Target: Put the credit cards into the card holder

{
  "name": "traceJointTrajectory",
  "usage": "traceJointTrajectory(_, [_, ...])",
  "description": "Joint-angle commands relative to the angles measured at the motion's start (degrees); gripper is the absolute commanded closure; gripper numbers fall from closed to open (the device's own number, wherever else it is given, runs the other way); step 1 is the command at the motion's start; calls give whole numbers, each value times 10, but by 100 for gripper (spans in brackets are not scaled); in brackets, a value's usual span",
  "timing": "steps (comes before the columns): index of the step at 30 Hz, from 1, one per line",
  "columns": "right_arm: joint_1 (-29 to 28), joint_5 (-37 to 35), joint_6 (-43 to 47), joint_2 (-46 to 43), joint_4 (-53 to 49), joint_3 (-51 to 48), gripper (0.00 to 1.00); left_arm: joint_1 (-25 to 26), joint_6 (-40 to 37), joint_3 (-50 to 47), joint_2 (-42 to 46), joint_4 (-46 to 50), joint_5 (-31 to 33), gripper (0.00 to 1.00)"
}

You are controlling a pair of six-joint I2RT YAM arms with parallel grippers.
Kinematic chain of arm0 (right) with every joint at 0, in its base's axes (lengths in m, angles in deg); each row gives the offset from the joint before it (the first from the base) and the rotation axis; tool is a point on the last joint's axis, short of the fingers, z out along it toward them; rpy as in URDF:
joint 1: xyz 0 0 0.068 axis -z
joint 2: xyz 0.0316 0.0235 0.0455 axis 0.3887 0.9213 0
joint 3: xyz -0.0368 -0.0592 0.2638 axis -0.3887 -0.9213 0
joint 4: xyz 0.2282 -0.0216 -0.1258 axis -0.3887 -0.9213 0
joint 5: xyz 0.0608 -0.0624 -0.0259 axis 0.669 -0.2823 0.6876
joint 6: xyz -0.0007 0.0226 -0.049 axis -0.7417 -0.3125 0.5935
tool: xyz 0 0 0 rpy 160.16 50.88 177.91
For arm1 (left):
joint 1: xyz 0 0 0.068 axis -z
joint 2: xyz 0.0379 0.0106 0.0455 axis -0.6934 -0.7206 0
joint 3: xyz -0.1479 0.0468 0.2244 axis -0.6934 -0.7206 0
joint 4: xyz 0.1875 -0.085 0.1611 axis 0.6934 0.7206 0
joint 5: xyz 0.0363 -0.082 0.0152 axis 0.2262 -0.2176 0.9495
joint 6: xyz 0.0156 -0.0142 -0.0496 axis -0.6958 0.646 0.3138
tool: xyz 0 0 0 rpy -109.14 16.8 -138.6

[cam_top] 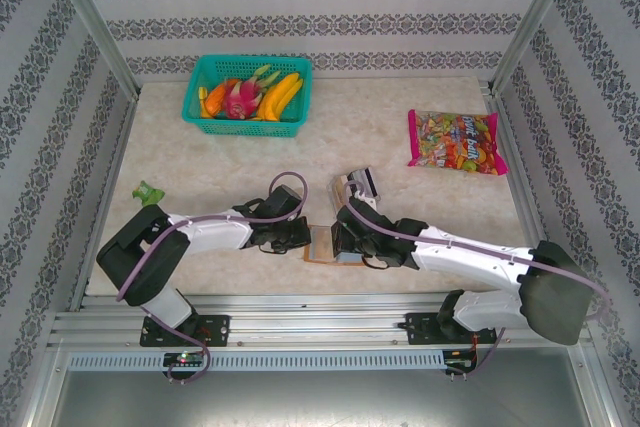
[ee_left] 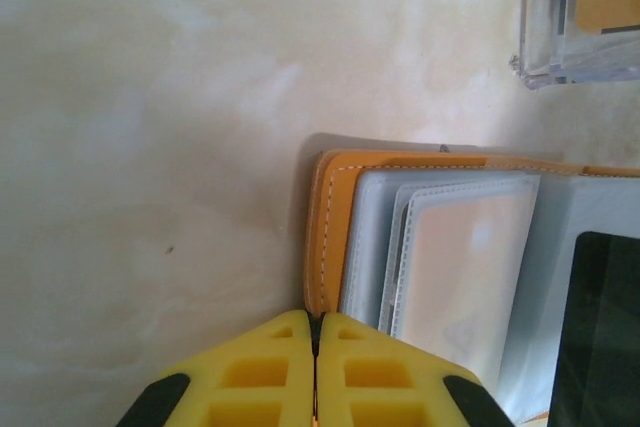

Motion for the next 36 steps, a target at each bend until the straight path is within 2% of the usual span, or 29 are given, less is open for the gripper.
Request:
traceJointTrajectory(1, [16,-15,-3,-27,-3,-16,100,7,8,-16,31,22,41,89])
traceJointTrajectory(7, [56,47,-20,-72,105,-100,100,7,2,-24,51,21,48,84])
traceJointTrajectory(12, [72,107,-38,-72,223,-155,100,7,6,-22,33,14,39,88])
traceJointTrajectory(20, [80,130,-56,-54,306,-193,100,8,21,-25,10,10,38,91])
traceJointTrajectory(32, [81,125,-74,10,327,-195,100,9,26,-31,10,9,38,91])
traceJointTrajectory(36, [81,117,-62,-25,303,-195,100,9,26,-28,8,13,39,92])
